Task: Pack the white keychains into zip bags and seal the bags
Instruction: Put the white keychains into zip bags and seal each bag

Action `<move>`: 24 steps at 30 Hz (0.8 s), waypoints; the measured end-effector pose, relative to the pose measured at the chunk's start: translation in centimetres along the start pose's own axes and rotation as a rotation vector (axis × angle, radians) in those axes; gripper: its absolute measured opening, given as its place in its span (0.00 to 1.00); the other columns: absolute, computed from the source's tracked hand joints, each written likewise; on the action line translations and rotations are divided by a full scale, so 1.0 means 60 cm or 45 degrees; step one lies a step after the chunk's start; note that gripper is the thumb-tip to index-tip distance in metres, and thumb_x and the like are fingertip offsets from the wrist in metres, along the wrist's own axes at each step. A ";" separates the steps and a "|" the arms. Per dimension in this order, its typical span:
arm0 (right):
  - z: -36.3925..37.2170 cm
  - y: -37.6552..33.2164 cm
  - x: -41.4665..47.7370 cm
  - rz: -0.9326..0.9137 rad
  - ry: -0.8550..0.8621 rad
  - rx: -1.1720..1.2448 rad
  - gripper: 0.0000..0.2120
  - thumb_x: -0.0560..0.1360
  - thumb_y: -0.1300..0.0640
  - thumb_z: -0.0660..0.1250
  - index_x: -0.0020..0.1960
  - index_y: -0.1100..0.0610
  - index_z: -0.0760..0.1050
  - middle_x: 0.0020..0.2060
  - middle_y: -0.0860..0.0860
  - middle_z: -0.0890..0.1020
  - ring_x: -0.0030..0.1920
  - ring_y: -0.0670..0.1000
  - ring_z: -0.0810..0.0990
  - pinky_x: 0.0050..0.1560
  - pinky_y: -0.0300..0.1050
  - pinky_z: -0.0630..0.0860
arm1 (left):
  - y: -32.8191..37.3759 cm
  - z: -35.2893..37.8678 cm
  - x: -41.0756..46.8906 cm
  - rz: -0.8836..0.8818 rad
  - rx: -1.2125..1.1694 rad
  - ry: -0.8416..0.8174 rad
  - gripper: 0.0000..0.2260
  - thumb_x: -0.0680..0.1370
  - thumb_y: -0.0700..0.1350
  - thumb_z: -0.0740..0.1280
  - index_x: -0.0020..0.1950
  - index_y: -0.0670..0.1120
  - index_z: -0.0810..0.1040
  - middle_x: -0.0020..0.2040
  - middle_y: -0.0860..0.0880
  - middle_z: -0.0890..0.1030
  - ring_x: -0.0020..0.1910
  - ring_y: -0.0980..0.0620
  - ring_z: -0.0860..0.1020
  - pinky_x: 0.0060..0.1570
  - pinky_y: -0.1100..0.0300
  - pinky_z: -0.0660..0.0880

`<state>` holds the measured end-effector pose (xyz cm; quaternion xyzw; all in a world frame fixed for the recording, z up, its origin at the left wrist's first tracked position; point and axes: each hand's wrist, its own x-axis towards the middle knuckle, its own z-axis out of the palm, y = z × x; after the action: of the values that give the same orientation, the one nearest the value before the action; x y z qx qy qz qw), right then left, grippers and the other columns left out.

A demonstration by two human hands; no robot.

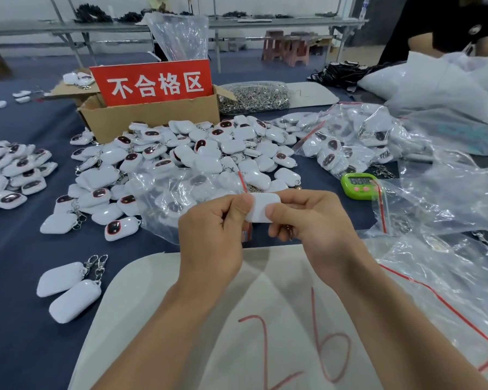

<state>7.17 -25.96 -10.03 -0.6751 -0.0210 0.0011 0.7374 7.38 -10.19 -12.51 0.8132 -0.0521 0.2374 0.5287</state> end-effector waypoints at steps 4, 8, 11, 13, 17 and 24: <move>-0.004 0.003 0.004 0.006 0.004 -0.009 0.08 0.75 0.66 0.72 0.42 0.58 0.88 0.29 0.56 0.81 0.32 0.51 0.76 0.33 0.39 0.72 | 0.009 0.005 -0.004 -0.013 0.041 0.029 0.19 0.83 0.53 0.62 0.34 0.49 0.77 0.30 0.54 0.79 0.28 0.52 0.77 0.34 0.48 0.76; -0.010 0.007 0.013 -0.005 0.290 0.085 0.09 0.77 0.65 0.71 0.40 0.57 0.86 0.31 0.53 0.82 0.30 0.49 0.76 0.32 0.38 0.72 | 0.019 -0.011 -0.009 0.146 0.129 0.113 0.16 0.80 0.45 0.67 0.66 0.60 0.77 0.45 0.60 0.83 0.45 0.60 0.81 0.51 0.61 0.78; -0.023 0.012 0.028 -0.002 0.587 -0.028 0.09 0.78 0.62 0.69 0.41 0.55 0.83 0.31 0.50 0.84 0.26 0.46 0.72 0.31 0.38 0.70 | 0.006 -0.036 0.012 0.284 0.531 -0.066 0.42 0.70 0.43 0.69 0.83 0.55 0.57 0.78 0.56 0.67 0.77 0.51 0.66 0.76 0.53 0.63; -0.024 0.018 0.031 0.007 0.652 -0.061 0.06 0.78 0.61 0.70 0.43 0.54 0.81 0.31 0.49 0.85 0.27 0.47 0.73 0.33 0.41 0.71 | 0.001 -0.049 0.023 0.266 0.887 -0.253 0.47 0.67 0.50 0.66 0.84 0.54 0.51 0.84 0.53 0.53 0.83 0.49 0.50 0.81 0.52 0.46; -0.021 0.025 0.030 0.024 0.623 -0.068 0.06 0.75 0.59 0.74 0.49 0.54 0.78 0.27 0.47 0.83 0.32 0.49 0.79 0.35 0.45 0.76 | -0.009 -0.043 0.020 0.251 1.017 -0.428 0.45 0.66 0.55 0.54 0.84 0.53 0.48 0.82 0.52 0.61 0.83 0.49 0.51 0.81 0.49 0.43; -0.006 0.038 0.028 0.028 0.437 -0.374 0.05 0.71 0.55 0.76 0.38 0.53 0.81 0.31 0.50 0.85 0.26 0.45 0.76 0.33 0.42 0.73 | -0.023 -0.032 0.021 0.299 0.912 -0.417 0.49 0.68 0.54 0.67 0.84 0.53 0.46 0.82 0.52 0.62 0.82 0.52 0.53 0.80 0.57 0.40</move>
<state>8.90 -26.06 -12.31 -0.7658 0.1120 -0.1088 0.6238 8.33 -7.69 -12.47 0.9614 -0.1424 0.1666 0.1663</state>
